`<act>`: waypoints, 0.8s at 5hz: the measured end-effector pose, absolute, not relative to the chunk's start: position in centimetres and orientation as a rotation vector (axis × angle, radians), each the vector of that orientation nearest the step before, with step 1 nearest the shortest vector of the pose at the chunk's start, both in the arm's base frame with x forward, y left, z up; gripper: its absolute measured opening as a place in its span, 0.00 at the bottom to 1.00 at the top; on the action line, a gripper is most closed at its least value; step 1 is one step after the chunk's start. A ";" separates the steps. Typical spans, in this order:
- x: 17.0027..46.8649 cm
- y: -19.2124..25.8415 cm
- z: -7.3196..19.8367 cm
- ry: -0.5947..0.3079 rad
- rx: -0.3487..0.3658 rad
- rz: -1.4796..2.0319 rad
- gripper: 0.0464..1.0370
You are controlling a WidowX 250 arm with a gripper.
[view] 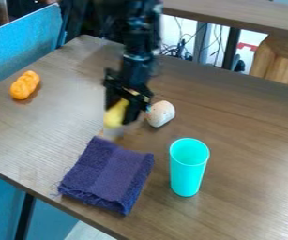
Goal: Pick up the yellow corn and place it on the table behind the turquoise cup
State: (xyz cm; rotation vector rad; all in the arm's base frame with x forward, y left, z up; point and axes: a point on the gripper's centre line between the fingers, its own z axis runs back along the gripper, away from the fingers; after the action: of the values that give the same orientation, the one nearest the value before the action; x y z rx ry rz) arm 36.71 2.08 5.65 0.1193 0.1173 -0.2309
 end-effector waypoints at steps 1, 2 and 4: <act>35.1 -1.4 9.0 0.041 0.222 -0.280 0.63; 34.6 -2.6 9.5 0.055 0.252 -0.295 0.63; 36.1 -4.7 7.1 0.088 0.131 -0.344 0.63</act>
State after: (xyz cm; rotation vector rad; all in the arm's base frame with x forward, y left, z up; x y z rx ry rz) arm 36.09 -4.69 7.11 0.1314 0.0878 -0.3442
